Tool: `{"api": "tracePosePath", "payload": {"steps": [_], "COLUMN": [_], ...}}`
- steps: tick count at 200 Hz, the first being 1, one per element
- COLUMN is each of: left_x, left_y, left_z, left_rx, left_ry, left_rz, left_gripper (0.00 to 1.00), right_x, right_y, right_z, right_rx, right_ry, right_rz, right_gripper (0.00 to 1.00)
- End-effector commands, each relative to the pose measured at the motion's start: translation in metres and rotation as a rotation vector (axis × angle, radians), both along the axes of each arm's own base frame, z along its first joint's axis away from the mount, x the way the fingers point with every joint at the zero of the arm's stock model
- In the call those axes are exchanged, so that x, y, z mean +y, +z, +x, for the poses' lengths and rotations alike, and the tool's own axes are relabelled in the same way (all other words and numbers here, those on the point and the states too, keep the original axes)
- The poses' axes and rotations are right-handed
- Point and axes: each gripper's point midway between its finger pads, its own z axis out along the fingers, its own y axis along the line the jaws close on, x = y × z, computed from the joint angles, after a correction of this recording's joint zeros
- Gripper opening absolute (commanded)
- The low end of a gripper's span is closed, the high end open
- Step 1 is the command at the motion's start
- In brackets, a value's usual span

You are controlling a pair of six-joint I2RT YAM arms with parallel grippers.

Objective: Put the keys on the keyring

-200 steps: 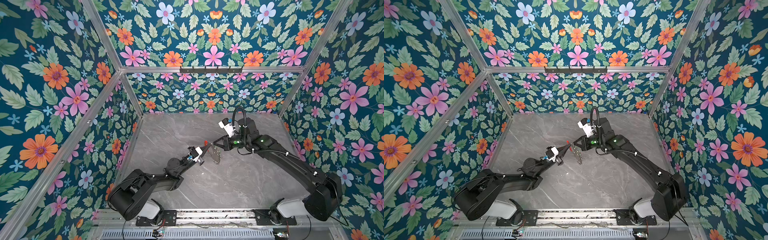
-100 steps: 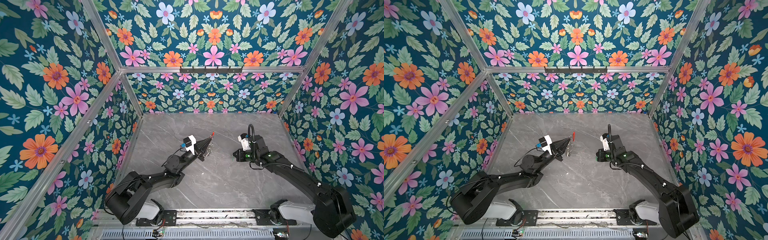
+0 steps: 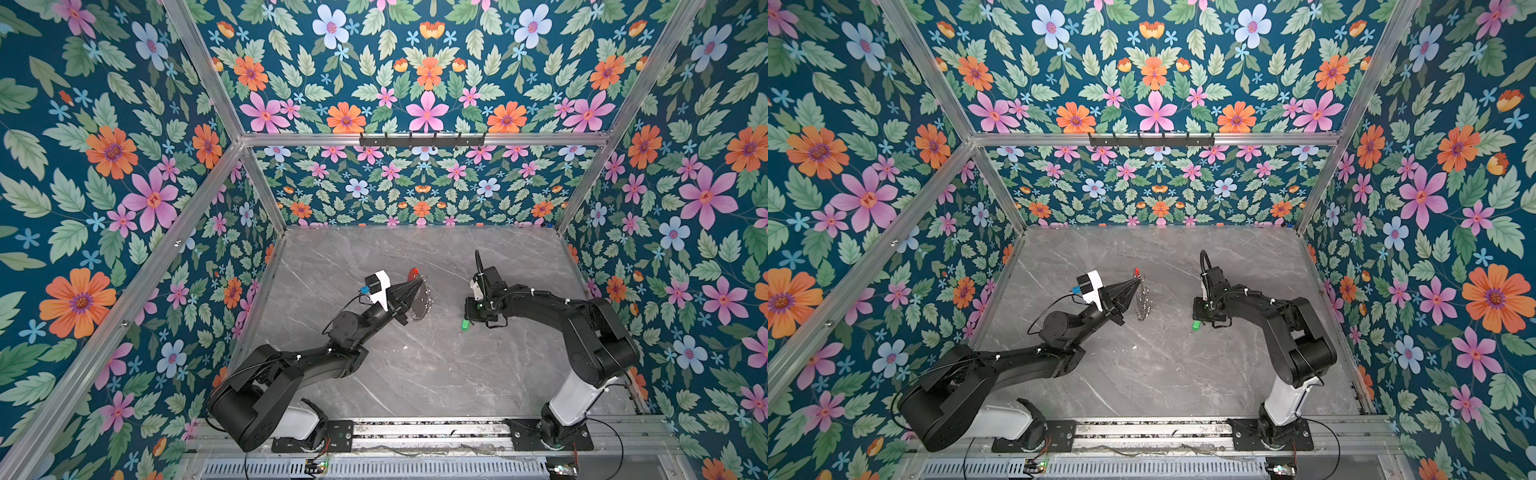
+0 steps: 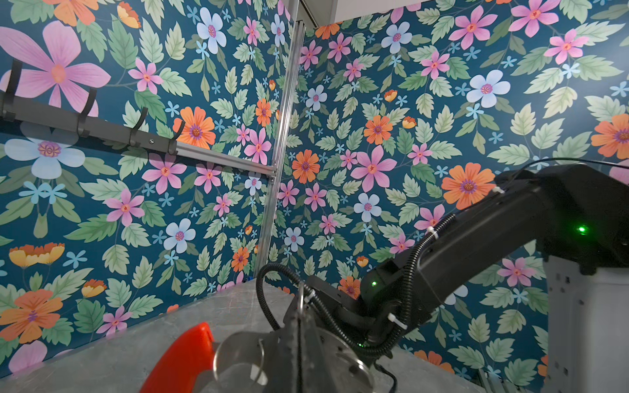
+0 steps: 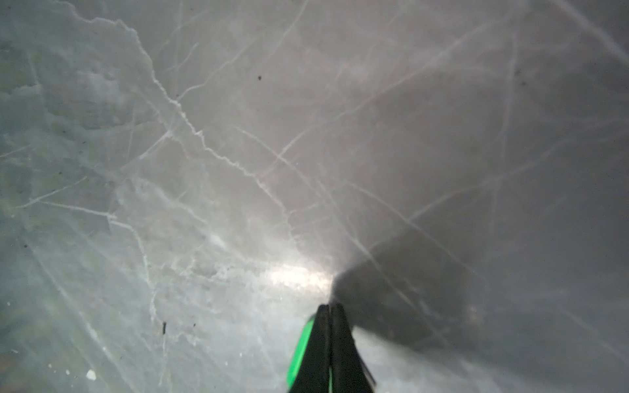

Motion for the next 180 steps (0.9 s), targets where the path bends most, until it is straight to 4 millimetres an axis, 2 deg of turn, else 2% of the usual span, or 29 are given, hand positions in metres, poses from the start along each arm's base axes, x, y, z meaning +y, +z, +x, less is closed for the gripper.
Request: {"api": "tracePosePath", "payload": {"steps": [1,32,50,55,71,91,114,128,148,180], "left_x": [0.005,0.005,0.005,0.004,0.002,-0.002,-0.007,-0.007,-0.009,-0.016], "left_y": [0.008,0.003,0.001,-0.001,-0.005,-0.008,-0.005,-0.001,0.005,0.011], "left_z": [-0.003,-0.003,-0.001,0.001,0.004,0.004,0.003,0.003,0.001,0.001], "left_rx": [-0.029,-0.026,-0.022,-0.017,-0.010,0.001,0.016,0.022,0.029,0.050], "left_ry": [0.009,0.020,0.030,0.035,0.038,0.016,-0.027,-0.053,-0.094,-0.153], "left_rz": [-0.024,-0.002,0.011,0.015,0.035,0.035,0.000,-0.033,-0.079,-0.114], "left_gripper": [0.00,0.00,0.00,0.00,0.00,0.00,0.00,0.00,0.00,0.00], "right_x": [-0.001,0.004,0.004,0.004,0.010,0.033,0.061,0.071,0.079,0.088], "right_y": [-0.002,0.024,0.046,0.065,0.097,0.150,0.219,0.250,0.278,0.301], "right_z": [0.001,0.003,0.002,0.003,0.003,-0.003,-0.019,-0.031,-0.041,-0.053], "right_rx": [0.029,-0.007,-0.044,-0.088,-0.164,-0.315,-0.481,-0.544,-0.590,-0.615], "right_ry": [-0.006,0.015,0.027,0.028,0.055,0.154,0.274,0.333,0.391,0.462], "right_rz": [-0.022,0.011,0.022,0.037,0.089,0.257,0.512,0.630,0.728,0.805], "right_gripper": [0.07,0.30,0.36,0.36,0.37,0.37,0.36,0.34,0.31,0.22]}}
